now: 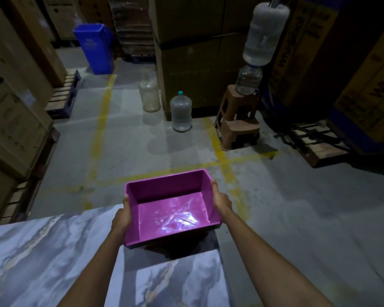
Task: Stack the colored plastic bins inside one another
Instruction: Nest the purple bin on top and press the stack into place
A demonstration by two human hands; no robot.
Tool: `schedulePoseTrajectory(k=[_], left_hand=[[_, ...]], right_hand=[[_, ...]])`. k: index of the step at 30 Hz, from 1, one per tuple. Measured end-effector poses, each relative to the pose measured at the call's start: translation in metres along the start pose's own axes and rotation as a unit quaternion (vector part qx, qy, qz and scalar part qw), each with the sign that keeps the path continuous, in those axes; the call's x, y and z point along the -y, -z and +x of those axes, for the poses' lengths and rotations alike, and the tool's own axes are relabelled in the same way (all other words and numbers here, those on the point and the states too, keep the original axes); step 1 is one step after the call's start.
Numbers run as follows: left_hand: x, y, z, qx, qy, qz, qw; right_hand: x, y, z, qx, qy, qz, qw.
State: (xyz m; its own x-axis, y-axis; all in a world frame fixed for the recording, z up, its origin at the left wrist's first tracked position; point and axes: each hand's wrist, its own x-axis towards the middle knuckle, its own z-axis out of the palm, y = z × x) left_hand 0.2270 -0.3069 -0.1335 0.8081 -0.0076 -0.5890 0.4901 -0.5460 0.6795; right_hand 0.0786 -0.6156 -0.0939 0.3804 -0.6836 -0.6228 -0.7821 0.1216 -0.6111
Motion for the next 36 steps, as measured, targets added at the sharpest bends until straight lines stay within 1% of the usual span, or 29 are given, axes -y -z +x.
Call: schedulePoseTrajectory(k=[2, 6, 14, 18, 20, 24, 26, 30, 36], left_hand=[[0.002, 0.001, 0.003, 0.004, 0.000, -0.004, 1.000], [0.008, 0.002, 0.014, -0.002, 0.002, 0.013, 1.000], [-0.026, 0.001, -0.027, -0.039, 0.004, 0.052, 0.998], [-0.022, 0.001, 0.024, -0.023, 0.013, 0.009, 1.000], [-0.026, -0.002, 0.040, -0.020, 0.009, 0.017, 1.000], [-0.054, -0.005, 0.008, -0.039, -0.009, 0.041, 0.998], [-0.053, -0.005, 0.010, -0.036, -0.003, 0.048, 0.998], [-0.056, -0.006, 0.007, -0.037, 0.014, 0.074, 0.996], [-0.057, -0.006, 0.012, -0.035, 0.004, 0.095, 0.995]], right_hand=[[0.003, 0.001, -0.009, -0.001, -0.002, -0.009, 1.000], [0.009, 0.004, -0.017, -0.003, 0.024, -0.040, 0.999], [0.009, 0.007, -0.012, -0.006, 0.023, -0.031, 0.999], [0.011, 0.010, -0.003, 0.031, 0.007, -0.002, 0.999], [0.016, 0.013, -0.002, 0.035, 0.018, 0.007, 0.999], [0.028, 0.015, 0.003, 0.014, 0.038, -0.042, 0.998], [0.027, 0.014, 0.006, 0.002, 0.038, -0.064, 0.997], [0.026, 0.009, 0.011, -0.002, 0.036, -0.071, 0.997], [0.022, 0.009, 0.010, -0.030, 0.045, -0.098, 0.994]])
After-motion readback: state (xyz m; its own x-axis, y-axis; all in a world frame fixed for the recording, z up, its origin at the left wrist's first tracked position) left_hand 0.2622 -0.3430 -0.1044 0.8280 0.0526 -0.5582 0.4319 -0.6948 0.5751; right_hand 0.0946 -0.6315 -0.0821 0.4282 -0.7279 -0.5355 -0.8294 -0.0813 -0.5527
